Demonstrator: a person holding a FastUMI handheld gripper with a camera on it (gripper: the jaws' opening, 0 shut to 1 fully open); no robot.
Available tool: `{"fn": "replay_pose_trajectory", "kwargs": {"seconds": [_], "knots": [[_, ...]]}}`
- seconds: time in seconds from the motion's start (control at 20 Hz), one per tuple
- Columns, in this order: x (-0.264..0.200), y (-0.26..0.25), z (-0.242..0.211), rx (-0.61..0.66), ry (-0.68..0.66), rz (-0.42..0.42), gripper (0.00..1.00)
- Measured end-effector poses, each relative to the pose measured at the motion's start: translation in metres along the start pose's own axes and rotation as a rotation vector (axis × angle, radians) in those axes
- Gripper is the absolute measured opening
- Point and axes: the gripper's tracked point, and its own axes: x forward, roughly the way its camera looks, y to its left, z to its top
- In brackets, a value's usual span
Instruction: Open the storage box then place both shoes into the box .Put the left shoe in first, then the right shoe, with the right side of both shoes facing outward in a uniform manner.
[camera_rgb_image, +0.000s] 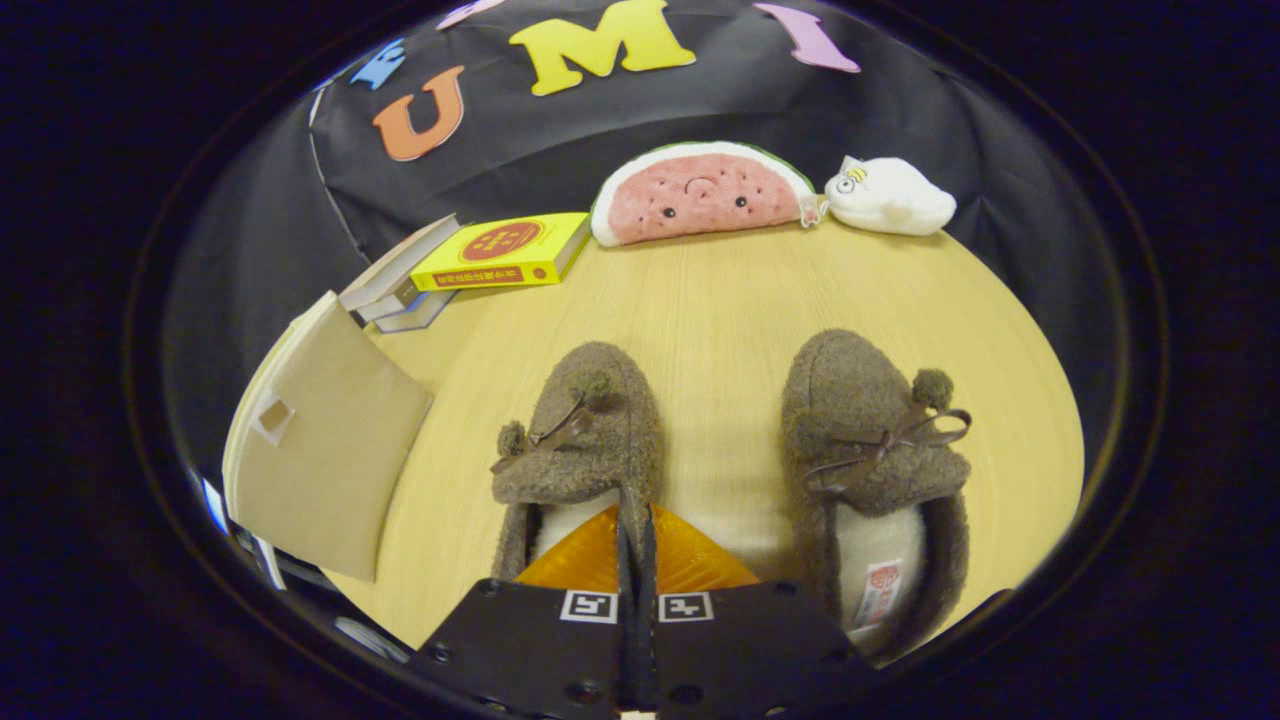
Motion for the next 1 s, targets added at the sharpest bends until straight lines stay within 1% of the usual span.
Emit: {"fn": "replay_pose_trajectory", "kwargs": {"seconds": [0.15, 0.3, 0.45, 0.6, 0.8, 1.0], "knots": [[-0.013, 0.006, -0.006, 0.103, 0.008, 0.062, 0.0], [-0.027, 0.006, 0.001, 0.152, -0.019, 0.078, 0.0], [-0.051, 0.021, 0.017, 0.205, -0.061, 0.108, 0.0], [-0.085, 0.056, 0.046, 0.217, -0.12, 0.149, 0.0], [-0.129, 0.127, 0.092, 0.205, -0.209, 0.203, 0.0], [-0.151, 0.212, 0.11, 0.206, -0.264, 0.273, 0.0]]}}
